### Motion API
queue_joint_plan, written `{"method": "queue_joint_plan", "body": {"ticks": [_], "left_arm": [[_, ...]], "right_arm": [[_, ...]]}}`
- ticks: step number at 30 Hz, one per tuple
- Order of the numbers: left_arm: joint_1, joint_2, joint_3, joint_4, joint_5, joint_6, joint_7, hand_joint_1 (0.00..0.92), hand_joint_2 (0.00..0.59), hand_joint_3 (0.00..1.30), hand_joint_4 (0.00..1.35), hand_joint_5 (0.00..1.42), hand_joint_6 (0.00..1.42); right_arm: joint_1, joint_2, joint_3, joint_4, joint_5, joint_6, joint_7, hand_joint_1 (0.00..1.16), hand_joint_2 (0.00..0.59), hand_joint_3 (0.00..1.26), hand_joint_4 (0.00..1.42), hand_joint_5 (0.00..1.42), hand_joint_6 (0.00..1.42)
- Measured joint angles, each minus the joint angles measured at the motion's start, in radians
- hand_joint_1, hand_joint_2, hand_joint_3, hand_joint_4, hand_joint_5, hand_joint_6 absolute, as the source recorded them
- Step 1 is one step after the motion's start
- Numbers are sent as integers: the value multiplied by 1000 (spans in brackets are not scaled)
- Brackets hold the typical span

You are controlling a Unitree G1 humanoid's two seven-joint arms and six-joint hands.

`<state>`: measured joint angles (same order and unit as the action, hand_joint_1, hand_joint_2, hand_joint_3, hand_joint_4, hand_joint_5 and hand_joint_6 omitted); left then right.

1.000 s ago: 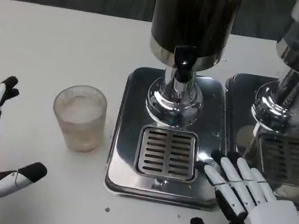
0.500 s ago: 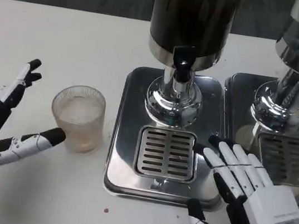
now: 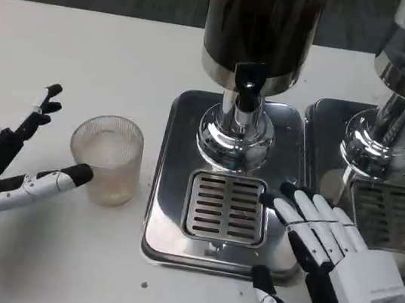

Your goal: Grasp the cup under the faucet to collect the drink, then remove the cup.

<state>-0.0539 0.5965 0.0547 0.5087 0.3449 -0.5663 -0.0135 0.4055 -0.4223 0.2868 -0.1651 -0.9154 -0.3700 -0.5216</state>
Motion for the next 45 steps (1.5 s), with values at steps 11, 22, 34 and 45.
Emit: {"method": "queue_joint_plan", "body": {"ticks": [11, 22, 34, 45], "left_arm": [[-45, 16, -51, 95, 63, 2, 25, 151, 1, 0, 0, 118, 120], [-102, 22, -103, 191, 93, 3, 36, 155, 0, 0, 0, 118, 123], [-179, 12, -160, 274, 93, 1, 34, 154, 0, 0, 0, 118, 123], [-243, 7, -201, 337, 93, -7, 25, 145, 1, 0, 0, 118, 114]], "right_arm": [[0, 17, -1, 0, 2, -6, 0, 295, 477, 196, 107, 107, 113], [3, 21, -2, 0, 7, -9, 0, 292, 477, 209, 109, 118, 127], [12, 25, -7, -2, 12, -12, 0, 290, 477, 210, 118, 131, 157], [21, 29, -9, -2, 17, -12, 0, 290, 477, 215, 119, 133, 172]]}}
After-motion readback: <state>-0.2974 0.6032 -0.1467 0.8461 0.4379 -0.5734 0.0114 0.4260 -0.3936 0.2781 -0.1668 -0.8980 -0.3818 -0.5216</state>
